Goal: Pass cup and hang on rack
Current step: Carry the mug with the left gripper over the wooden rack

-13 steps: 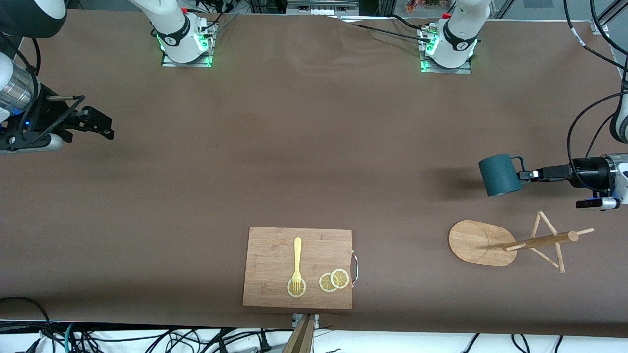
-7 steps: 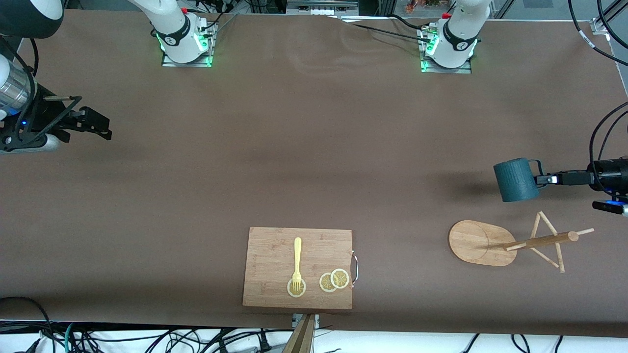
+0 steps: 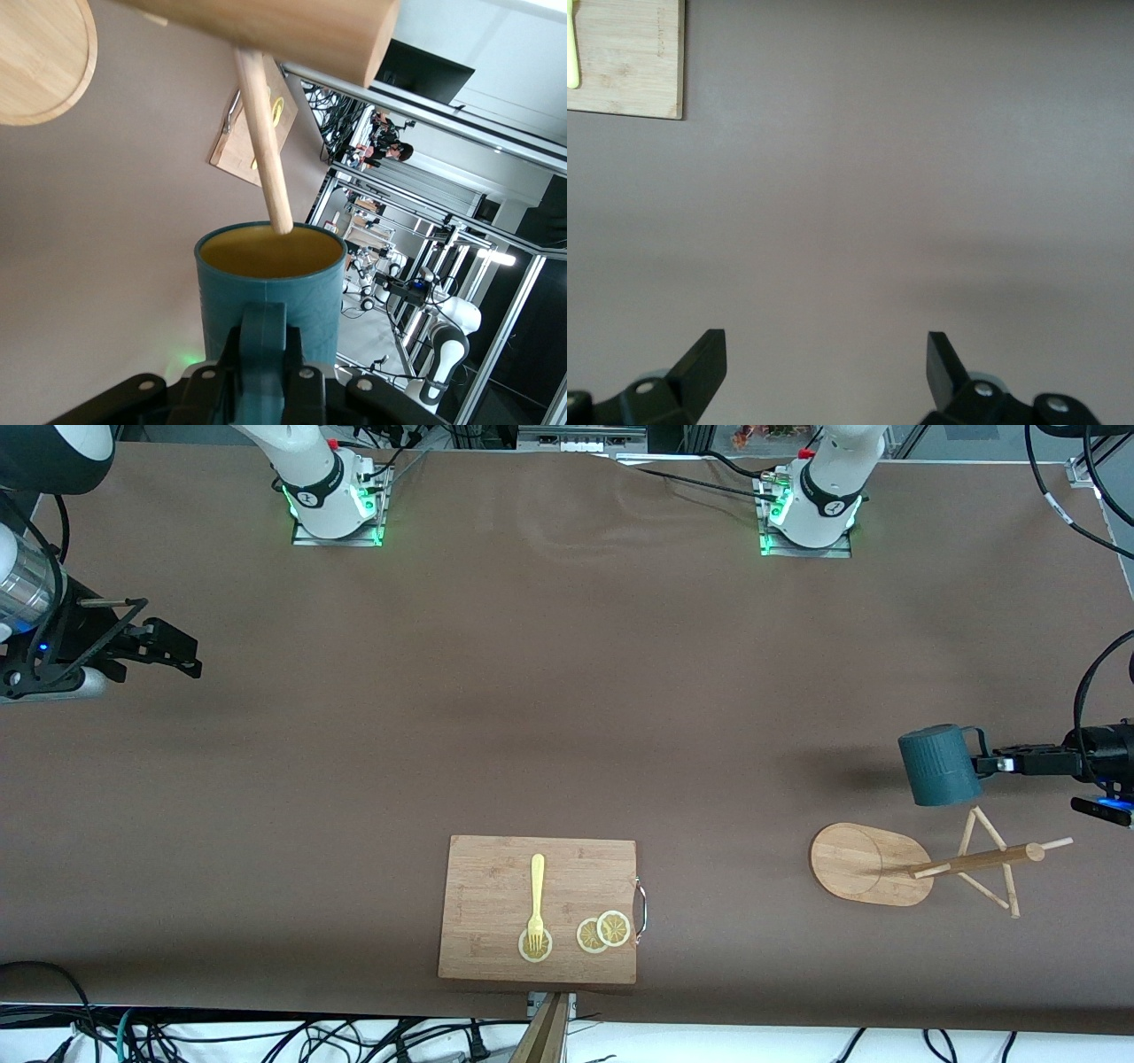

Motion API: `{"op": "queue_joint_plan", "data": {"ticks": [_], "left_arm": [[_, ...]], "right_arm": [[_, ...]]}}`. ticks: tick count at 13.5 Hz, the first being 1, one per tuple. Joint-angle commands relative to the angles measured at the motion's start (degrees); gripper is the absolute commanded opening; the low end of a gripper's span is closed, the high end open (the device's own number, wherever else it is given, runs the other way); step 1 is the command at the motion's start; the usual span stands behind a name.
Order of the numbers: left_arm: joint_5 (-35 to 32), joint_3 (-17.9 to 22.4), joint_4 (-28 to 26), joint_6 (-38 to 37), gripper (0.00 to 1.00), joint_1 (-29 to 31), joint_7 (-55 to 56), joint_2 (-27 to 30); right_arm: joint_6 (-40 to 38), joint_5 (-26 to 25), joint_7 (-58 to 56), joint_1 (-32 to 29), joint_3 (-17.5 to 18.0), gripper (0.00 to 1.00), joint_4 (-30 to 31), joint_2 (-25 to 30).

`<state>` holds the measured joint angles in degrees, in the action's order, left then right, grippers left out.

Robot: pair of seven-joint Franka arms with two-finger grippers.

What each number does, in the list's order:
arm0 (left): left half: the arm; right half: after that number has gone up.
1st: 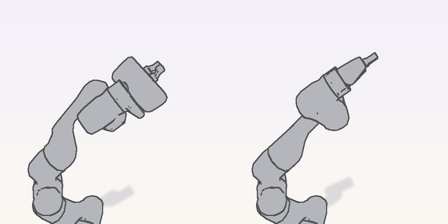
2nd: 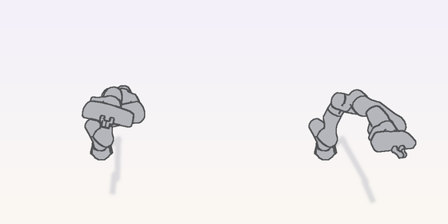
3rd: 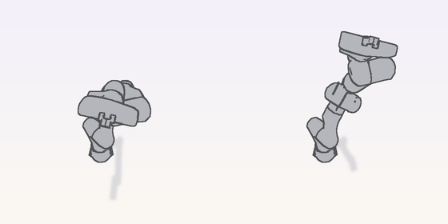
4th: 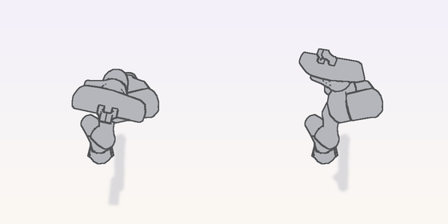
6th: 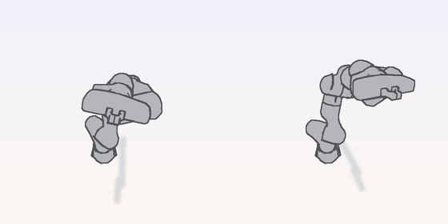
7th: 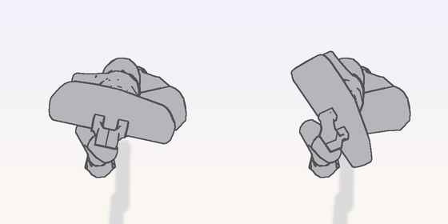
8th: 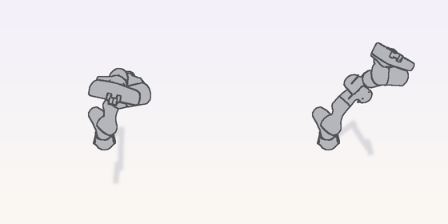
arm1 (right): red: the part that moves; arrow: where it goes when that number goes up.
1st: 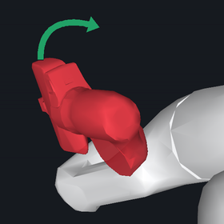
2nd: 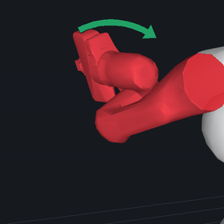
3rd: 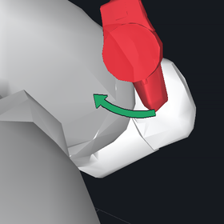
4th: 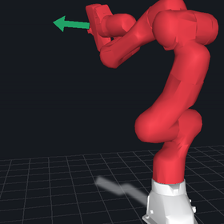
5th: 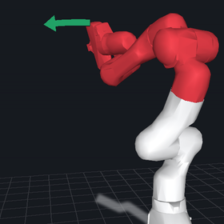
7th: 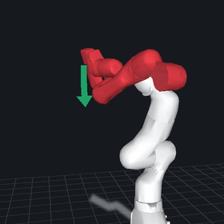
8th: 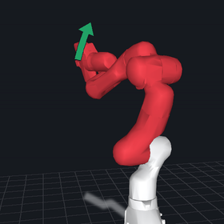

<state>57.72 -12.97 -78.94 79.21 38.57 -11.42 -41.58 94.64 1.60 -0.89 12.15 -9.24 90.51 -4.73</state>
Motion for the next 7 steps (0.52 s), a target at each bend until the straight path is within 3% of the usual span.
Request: {"op": "queue_joint_plan", "data": {"ticks": [1,7], "left_arm": [[0.9,-0.1,5.1,-0.6,0.00,0.5,1.0,-2.1],[0.6,0.7,8.2,1.3,0.00,0.7,-3.9,-4.2]], "right_arm": [[-0.7,-0.1,-0.5,-0.3,0.1,1.00,-0.9,0.1],[-0.7,0.0,-0.5,-0.3,0.1,1.00,-0.8,0.1]]}}
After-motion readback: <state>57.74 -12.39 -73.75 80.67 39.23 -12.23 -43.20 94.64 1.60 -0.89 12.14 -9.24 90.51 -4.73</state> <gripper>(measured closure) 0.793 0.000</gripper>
